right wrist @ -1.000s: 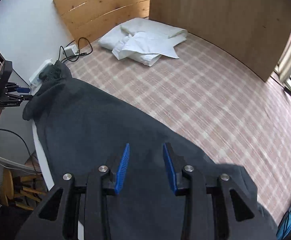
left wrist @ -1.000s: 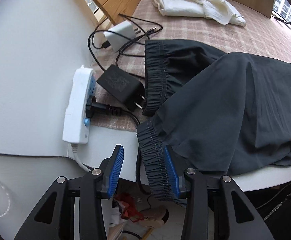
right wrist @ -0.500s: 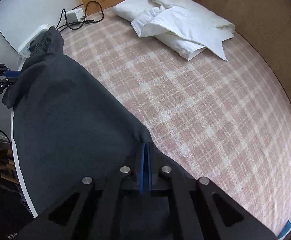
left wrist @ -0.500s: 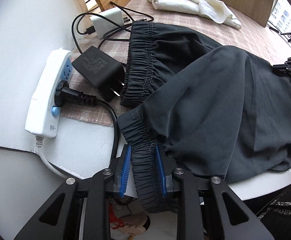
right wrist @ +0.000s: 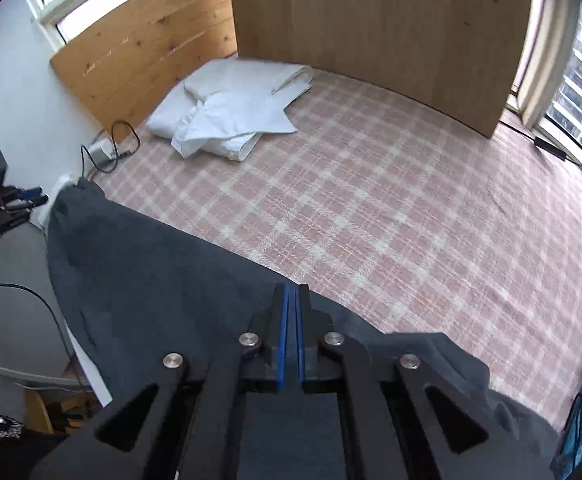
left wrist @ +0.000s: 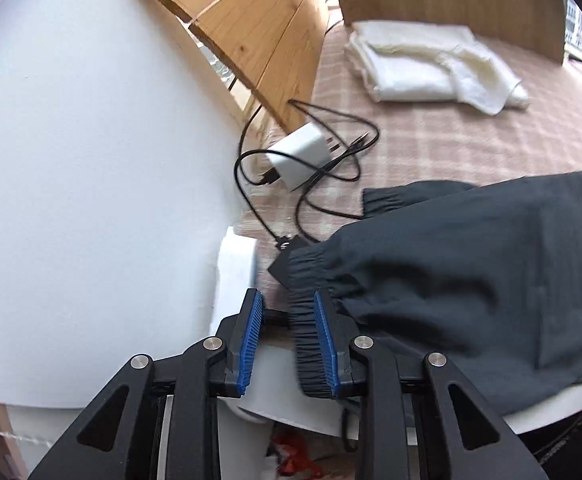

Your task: Fold clothes

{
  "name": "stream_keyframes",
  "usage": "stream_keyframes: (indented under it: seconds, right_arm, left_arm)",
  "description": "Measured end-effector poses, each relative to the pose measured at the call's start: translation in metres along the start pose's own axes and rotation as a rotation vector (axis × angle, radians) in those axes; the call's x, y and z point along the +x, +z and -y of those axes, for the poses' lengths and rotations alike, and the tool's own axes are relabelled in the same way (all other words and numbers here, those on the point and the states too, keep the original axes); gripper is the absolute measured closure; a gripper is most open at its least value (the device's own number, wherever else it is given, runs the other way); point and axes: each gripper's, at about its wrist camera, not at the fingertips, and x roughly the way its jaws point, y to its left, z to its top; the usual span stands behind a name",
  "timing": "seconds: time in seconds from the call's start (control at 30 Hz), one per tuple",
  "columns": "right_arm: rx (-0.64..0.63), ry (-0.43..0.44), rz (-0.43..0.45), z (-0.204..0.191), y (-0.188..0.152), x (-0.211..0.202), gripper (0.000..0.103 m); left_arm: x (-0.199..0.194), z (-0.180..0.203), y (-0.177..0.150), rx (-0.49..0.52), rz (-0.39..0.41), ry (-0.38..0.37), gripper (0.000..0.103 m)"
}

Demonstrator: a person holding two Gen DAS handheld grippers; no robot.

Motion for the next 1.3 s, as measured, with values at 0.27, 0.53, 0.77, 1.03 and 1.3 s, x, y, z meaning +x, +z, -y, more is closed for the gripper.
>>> stream_keyframes:
  seconds: [0.27, 0.53, 0.77, 1.03, 1.3]
  right_arm:
    - [0.369, -0.354, 0.194, 0.129, -0.154, -0.205, 0.074]
    - [0.538, -0.337, 0.086, 0.181, -0.272, -0.198, 0.074]
    - [0.47, -0.393, 0.071, 0.192, -0.307, -0.197, 0.066]
    - [0.389, -0.33, 0.115, 0.205, -0.312, -0.201, 0.063]
    - [0.44, -0.21, 0.102, 0.252, -0.304, -0.167, 0.086]
  left_arm:
    - [-0.024, 0.0, 0.014, 0.065, -0.007, 0.092, 0.071]
    - [-0.095, 0.076, 0.04, 0.143, 0.107, 0.016, 0.072]
    - [-0.174, 0.312, 0.066, 0.447, 0.228, -0.516, 0.071]
    - [-0.251, 0.589, 0.056, 0.785, 0.207, -0.956, 0.071]
    - [-0.26, 0.699, 0.061, 0.815, 0.163, -0.944, 0.065]
